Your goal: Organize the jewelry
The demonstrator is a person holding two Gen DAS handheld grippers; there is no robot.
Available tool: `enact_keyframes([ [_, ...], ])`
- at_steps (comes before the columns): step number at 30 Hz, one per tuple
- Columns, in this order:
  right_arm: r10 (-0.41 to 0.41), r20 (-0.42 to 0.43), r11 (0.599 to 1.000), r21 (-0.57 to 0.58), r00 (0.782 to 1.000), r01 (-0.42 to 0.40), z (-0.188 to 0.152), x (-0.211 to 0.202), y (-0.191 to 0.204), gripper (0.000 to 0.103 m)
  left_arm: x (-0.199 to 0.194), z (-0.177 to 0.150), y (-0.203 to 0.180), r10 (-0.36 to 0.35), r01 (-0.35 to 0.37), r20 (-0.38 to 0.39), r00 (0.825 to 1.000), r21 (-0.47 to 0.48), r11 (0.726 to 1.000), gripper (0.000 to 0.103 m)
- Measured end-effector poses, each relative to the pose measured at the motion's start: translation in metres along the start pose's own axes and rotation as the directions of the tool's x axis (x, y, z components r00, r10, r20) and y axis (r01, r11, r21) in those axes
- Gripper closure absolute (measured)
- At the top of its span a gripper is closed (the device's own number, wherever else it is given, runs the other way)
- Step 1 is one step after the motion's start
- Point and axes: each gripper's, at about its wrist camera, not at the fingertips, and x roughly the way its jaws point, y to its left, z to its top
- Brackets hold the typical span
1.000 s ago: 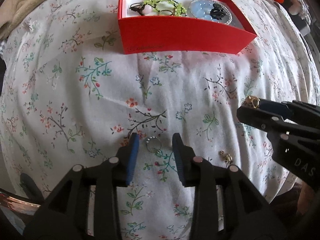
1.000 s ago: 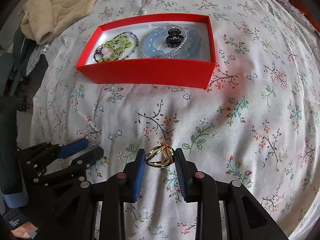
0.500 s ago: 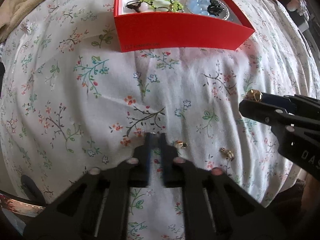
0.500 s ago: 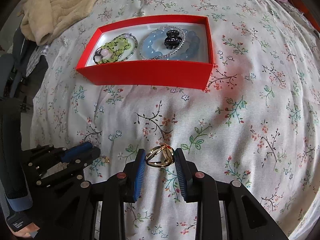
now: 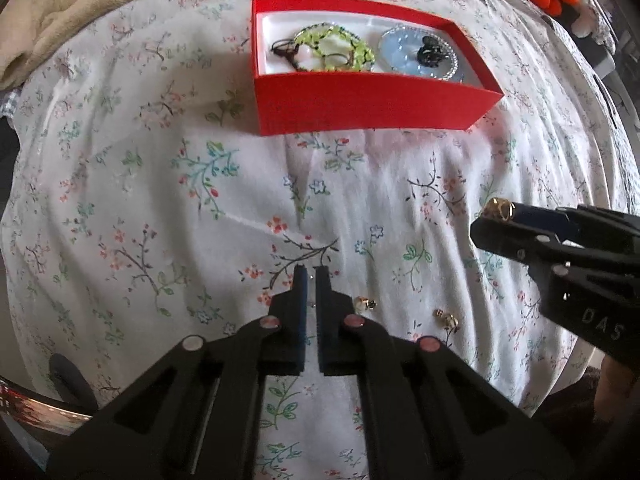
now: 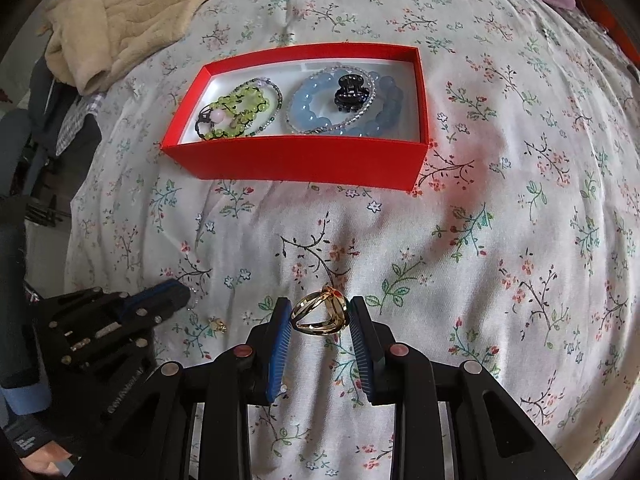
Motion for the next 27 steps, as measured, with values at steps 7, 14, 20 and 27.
enact_keyframes([
  [7, -0.002, -0.009, 1.0, 0.003, 1.0, 0.002, 0.0, 0.001, -0.002, 0.073, 0.017, -0.003, -0.003, 0.027, -0.025, -0.056, 0.998, 0.036, 0.999, 0.085],
  [14, -0.004, -0.014, 1.0, -0.004, 1.0, 0.004, 0.0, 0.005, 0.002, 0.073, 0.029, -0.003, -0.011, 0.031, -0.027, -0.059, 0.998, 0.056, 0.998, 0.063],
  [20, -0.008, -0.017, 1.0, -0.007, 1.0, 0.007, 0.0, 0.006, 0.002, 0.073, 0.026, -0.001, -0.016, 0.026, -0.023, -0.058, 0.998, 0.056, 0.998, 0.085],
  [27, -0.006, -0.015, 1.0, -0.006, 1.0, 0.006, 0.0, 0.006, 0.001, 0.073, 0.028, -0.005, -0.009, 0.015, -0.012, -0.059, 0.998, 0.045, 0.999, 0.09],
])
